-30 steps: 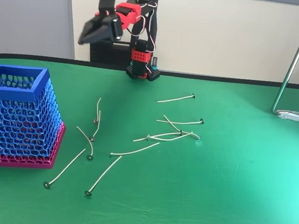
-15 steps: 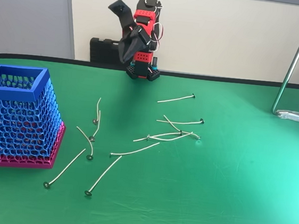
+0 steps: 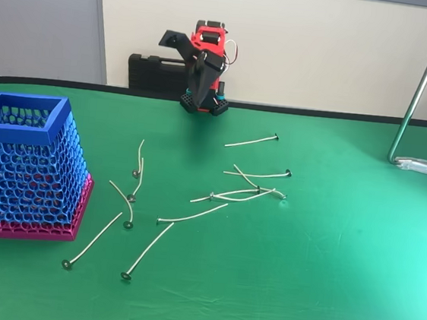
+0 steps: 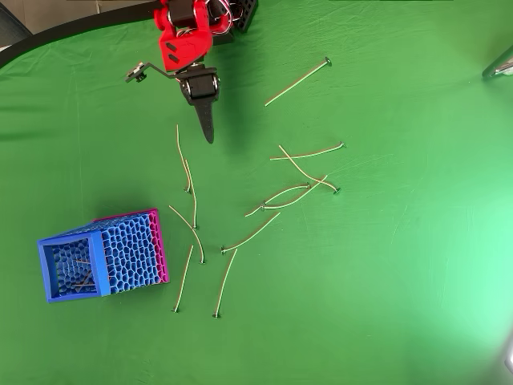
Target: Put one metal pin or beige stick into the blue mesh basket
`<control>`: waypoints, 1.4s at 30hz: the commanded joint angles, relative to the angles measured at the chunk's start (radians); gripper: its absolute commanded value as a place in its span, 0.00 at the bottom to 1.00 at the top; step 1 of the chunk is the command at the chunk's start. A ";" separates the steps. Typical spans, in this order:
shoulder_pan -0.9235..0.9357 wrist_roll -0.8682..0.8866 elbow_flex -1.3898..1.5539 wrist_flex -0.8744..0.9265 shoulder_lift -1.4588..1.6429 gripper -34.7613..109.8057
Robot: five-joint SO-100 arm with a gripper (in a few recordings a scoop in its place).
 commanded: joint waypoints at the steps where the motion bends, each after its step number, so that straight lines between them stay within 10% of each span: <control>1: -0.011 0.052 0.043 0.066 0.101 0.24; 42: -0.009 0.290 0.146 0.370 0.236 0.25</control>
